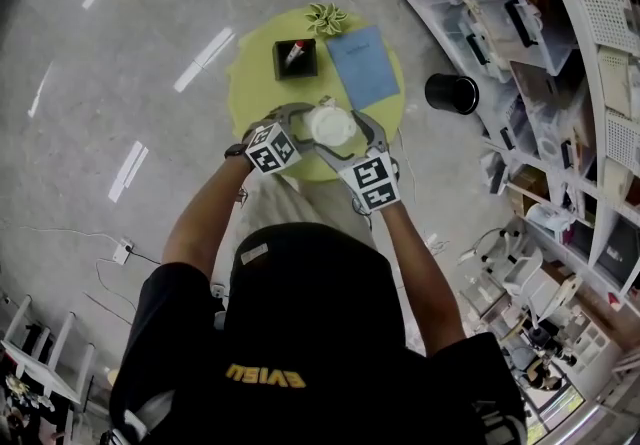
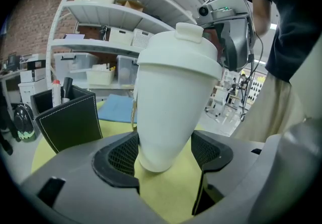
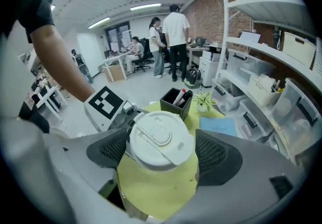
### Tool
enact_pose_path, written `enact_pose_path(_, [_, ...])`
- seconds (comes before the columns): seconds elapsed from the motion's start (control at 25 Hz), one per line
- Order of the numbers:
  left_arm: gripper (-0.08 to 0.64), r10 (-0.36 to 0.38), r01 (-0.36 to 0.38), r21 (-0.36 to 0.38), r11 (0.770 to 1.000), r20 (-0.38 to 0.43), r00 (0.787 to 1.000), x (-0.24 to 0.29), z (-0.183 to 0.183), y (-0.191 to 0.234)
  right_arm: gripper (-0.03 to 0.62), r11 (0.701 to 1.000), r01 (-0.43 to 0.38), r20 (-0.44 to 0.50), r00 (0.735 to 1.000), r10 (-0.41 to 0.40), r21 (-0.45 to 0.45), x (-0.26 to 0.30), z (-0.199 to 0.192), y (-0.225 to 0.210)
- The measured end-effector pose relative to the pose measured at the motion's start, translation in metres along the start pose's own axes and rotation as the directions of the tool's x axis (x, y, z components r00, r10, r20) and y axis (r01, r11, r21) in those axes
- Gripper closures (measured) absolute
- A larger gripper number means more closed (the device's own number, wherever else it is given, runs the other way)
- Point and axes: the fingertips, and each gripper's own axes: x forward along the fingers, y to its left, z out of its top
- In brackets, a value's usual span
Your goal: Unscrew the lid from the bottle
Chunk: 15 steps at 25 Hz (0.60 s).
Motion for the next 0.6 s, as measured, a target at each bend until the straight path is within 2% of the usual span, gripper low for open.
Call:
enact_pose_path(0.12, [0.218, 0.0, 0.0, -0.003, 1.0, -0.002, 1.0, 0.0, 0.0, -0.001, 0.169, 0.992, 0.069, 0.005, 0.998, -0.07, 0.106, 0.005, -0.003, -0.002])
enact_pose_path(0.2, [0.218, 0.004, -0.004, -0.007, 1.0, -0.005, 1.0, -0.001, -0.001, 0.0, 0.16, 0.976, 0.122, 0.016, 0.992, -0.127, 0.179, 0.009, -0.001, -0.005])
enact_pose_path(0.36, [0.218, 0.005, -0.005, -0.008, 1.0, -0.011, 1.0, 0.0, -0.002, -0.001, 0.163, 0.943, 0.234, -0.004, 0.971, -0.24, 0.238, 0.01, -0.005, -0.009])
enact_pose_path(0.6, [0.218, 0.004, -0.004, -0.005, 1.0, -0.013, 1.0, 0.001, -0.002, -0.001, 0.176, 0.948, 0.219, 0.029, 0.972, -0.232, 0.232, 0.011, -0.006, -0.011])
